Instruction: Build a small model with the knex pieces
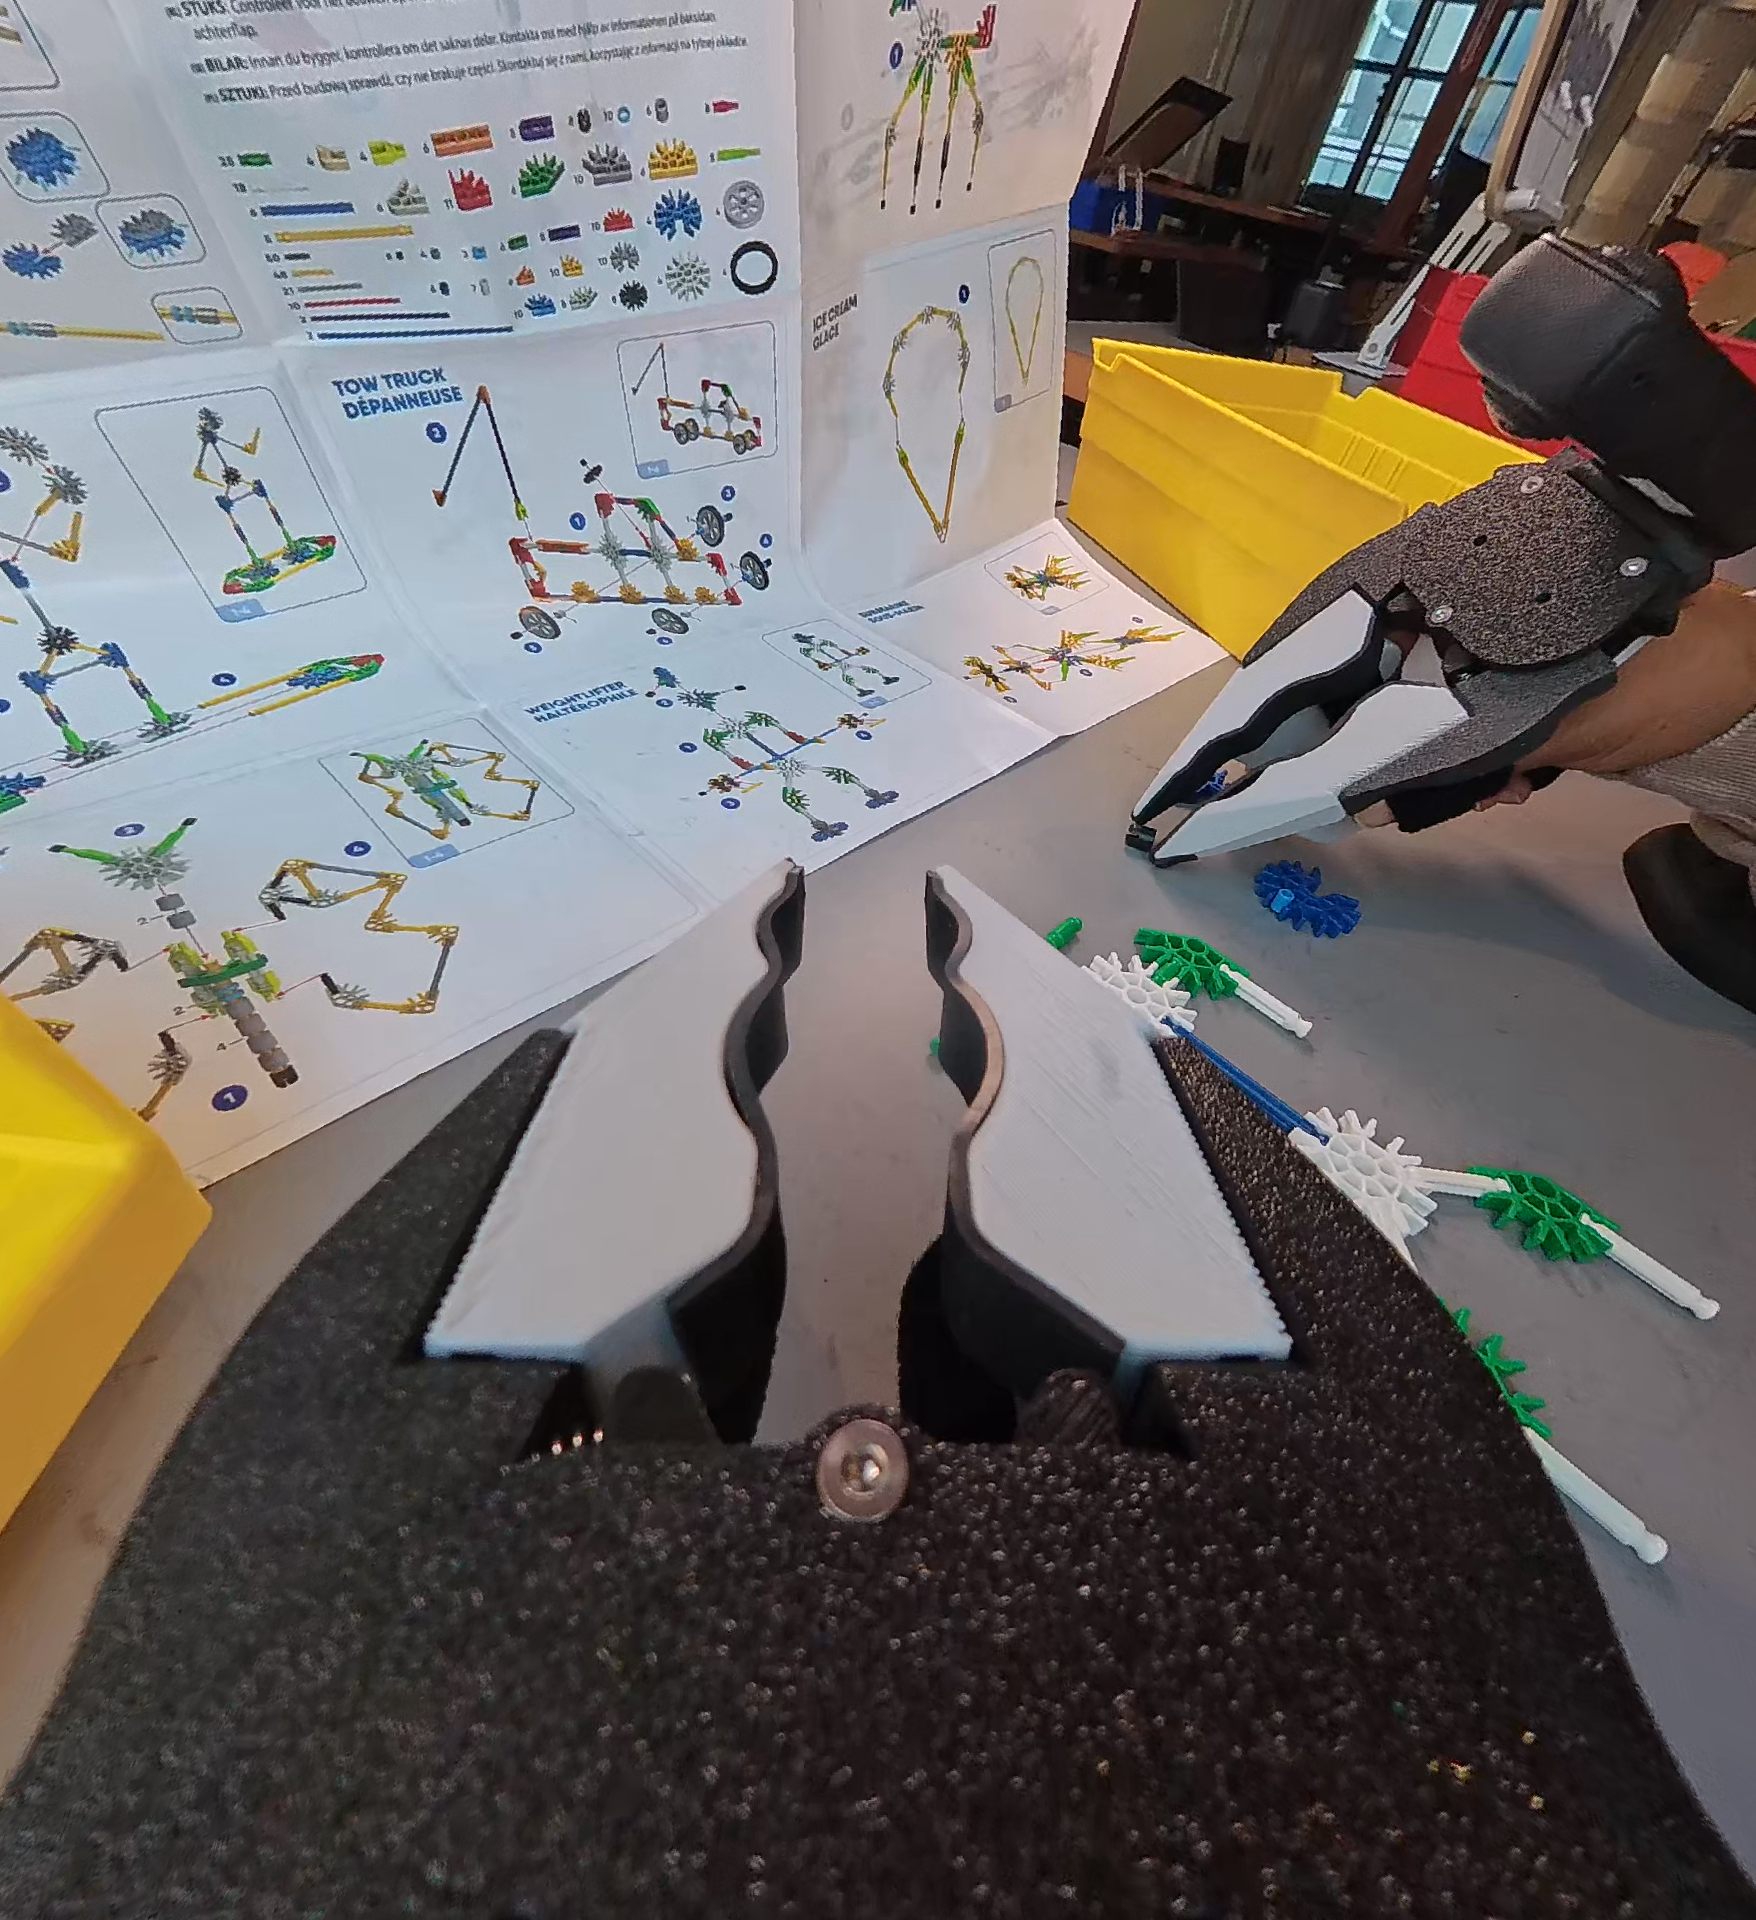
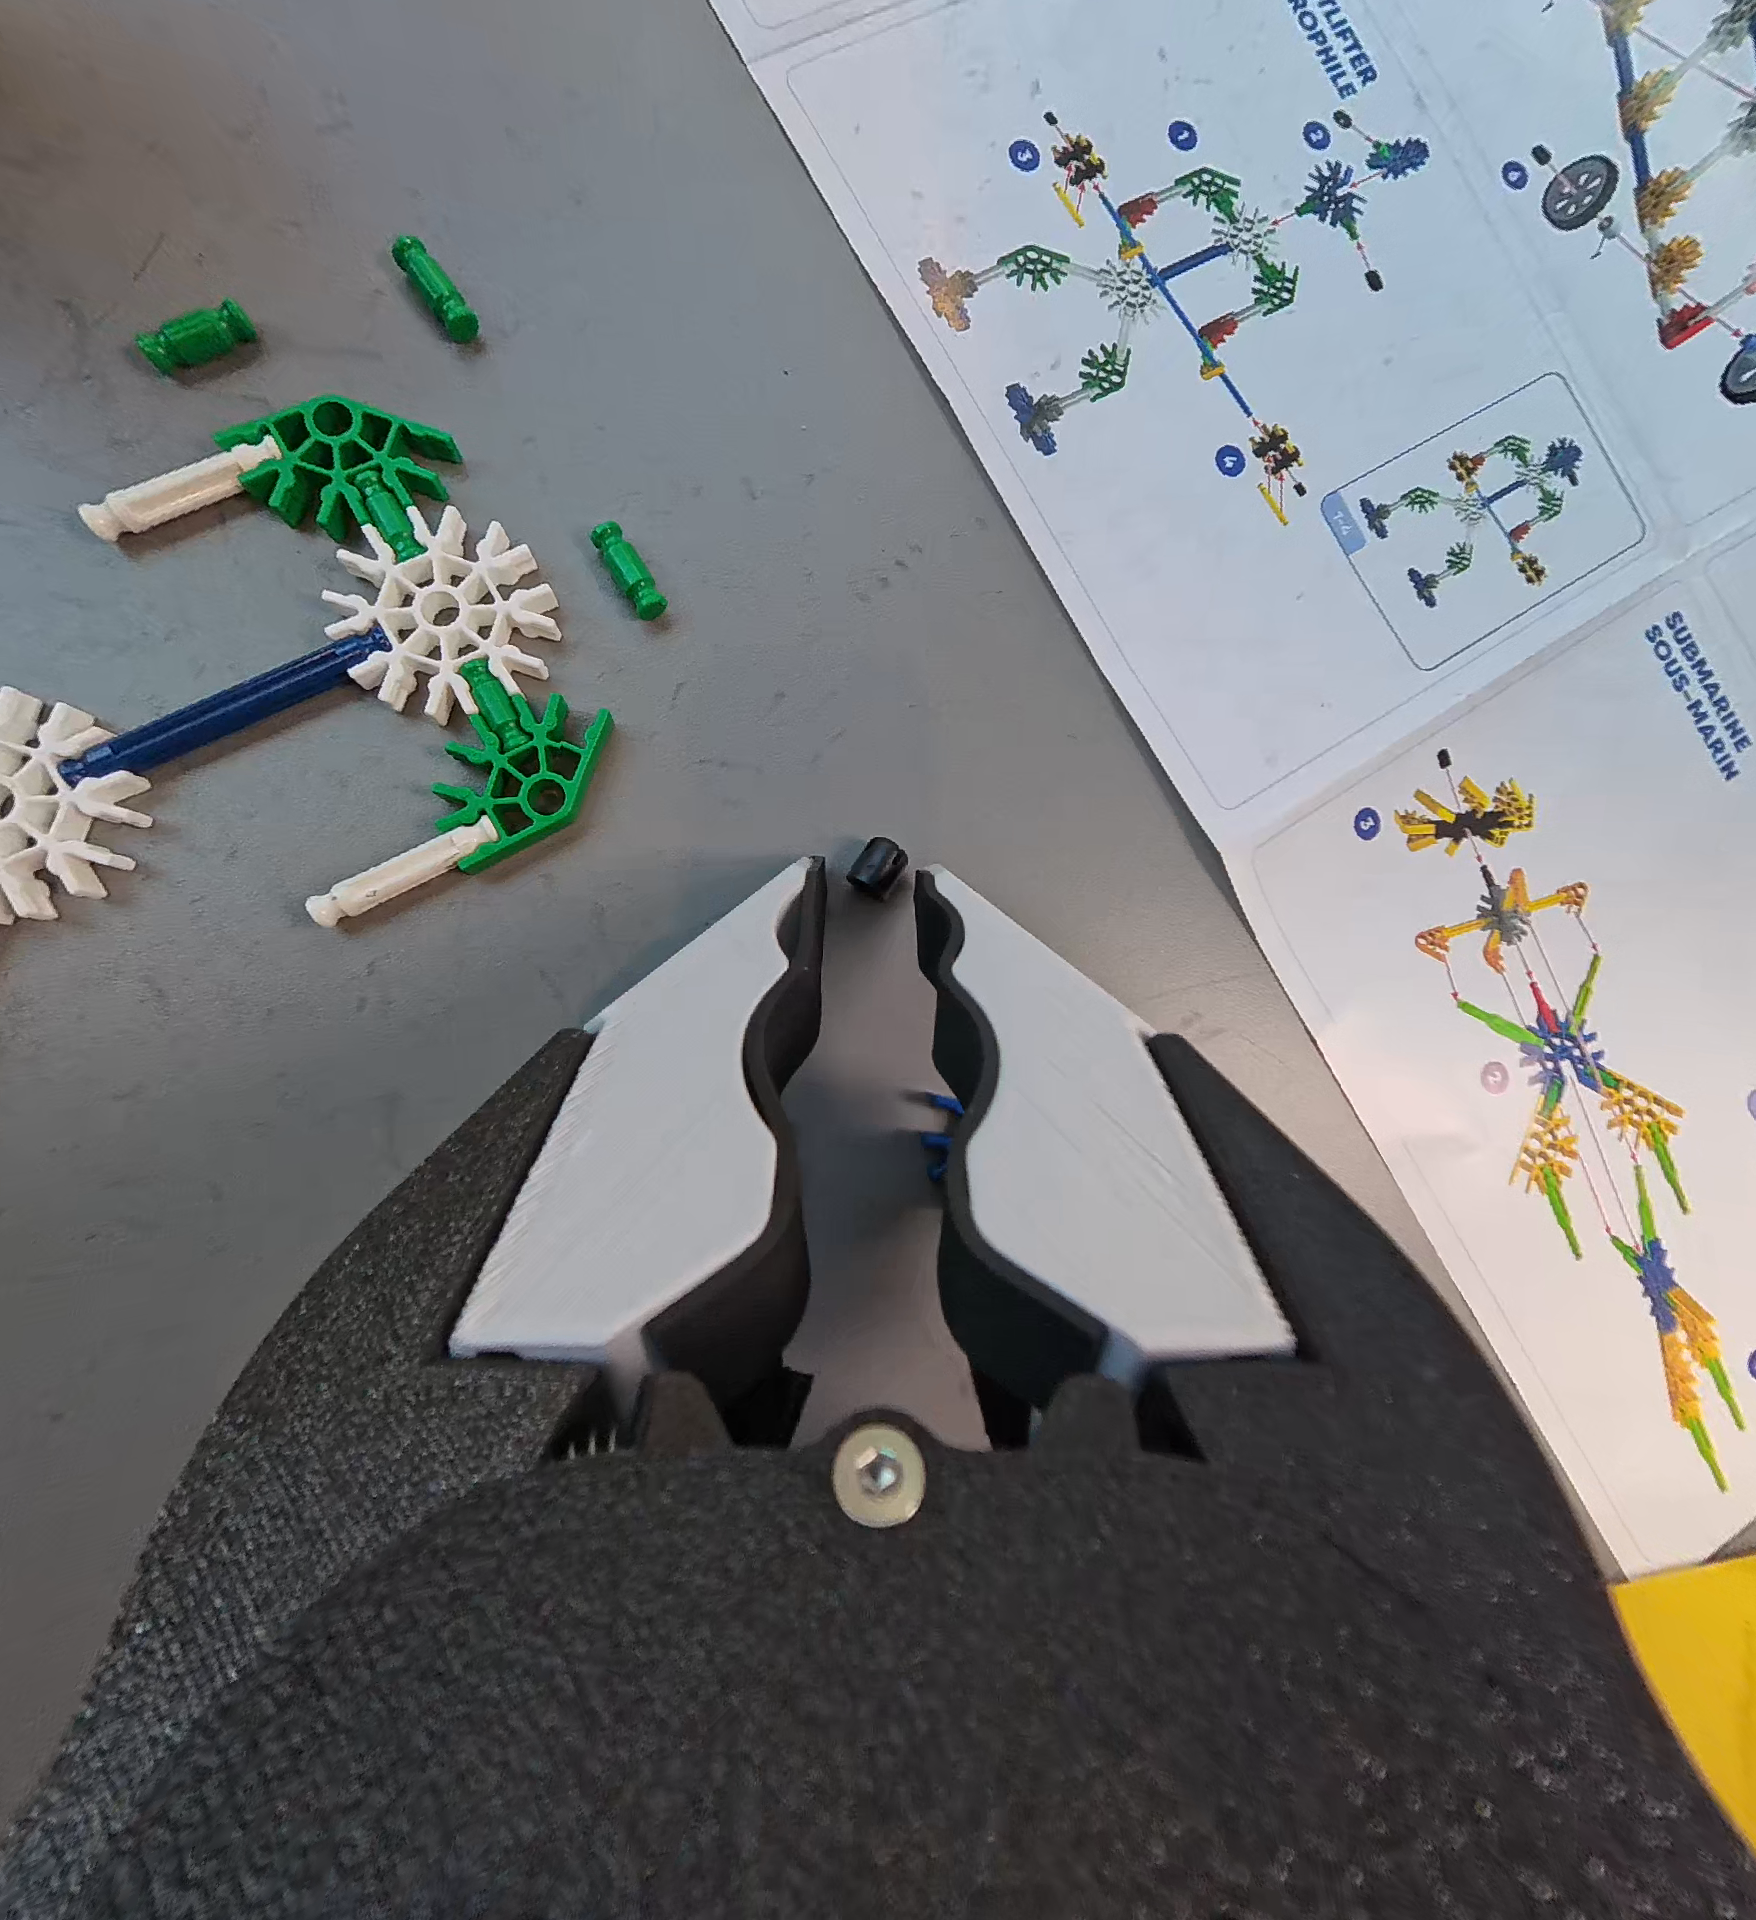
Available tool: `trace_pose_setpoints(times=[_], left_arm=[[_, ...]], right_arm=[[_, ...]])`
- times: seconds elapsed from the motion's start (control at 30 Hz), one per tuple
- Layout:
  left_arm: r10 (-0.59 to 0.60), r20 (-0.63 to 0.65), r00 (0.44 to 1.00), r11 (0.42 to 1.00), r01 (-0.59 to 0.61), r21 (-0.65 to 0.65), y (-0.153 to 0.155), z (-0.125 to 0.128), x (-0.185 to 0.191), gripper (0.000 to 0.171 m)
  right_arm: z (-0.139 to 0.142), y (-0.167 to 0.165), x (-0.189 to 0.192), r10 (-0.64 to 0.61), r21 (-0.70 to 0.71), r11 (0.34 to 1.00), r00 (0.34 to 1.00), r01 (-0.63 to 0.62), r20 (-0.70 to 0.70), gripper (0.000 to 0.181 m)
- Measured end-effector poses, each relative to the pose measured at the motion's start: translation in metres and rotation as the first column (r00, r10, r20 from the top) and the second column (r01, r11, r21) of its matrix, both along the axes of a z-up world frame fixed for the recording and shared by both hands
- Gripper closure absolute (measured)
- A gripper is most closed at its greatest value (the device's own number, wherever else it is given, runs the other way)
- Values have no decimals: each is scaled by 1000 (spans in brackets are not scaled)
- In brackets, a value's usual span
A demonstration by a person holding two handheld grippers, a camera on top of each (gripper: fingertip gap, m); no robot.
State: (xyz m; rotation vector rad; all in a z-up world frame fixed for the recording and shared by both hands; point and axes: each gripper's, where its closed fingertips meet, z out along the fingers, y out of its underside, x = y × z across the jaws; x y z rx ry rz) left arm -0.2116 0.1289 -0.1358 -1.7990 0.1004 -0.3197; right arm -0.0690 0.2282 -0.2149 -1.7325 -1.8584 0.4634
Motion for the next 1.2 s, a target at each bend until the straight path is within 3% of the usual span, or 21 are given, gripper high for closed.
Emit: trace_pose_setpoints(times=[0.27, 0.63, 0.97, 1.2], left_arm=[[0, 1, 1000, 1000, 0, -4, 0, -1, 0, 150], [-3, -11, 1000, 1000, 3, -4, 0, -1, 1, 150], [-4, -15, 1000, 1000, 4, -4, 0, -1, 2, 150], [-6, -14, 1000, 1000, 6, -6, 0, -2, 2, 150]], right_arm=[[5, 0, -1, 0, -18, 1000, 999, -1, -35, 165], [59, 0, -5, 15, 7, 1000, 942, -13, -337, 153], [118, 32, 18, -104, 11, 989, 736, 150, -670, 133], [146, 42, 32, -110, 47, 973, 636, 224, -763, 134]])
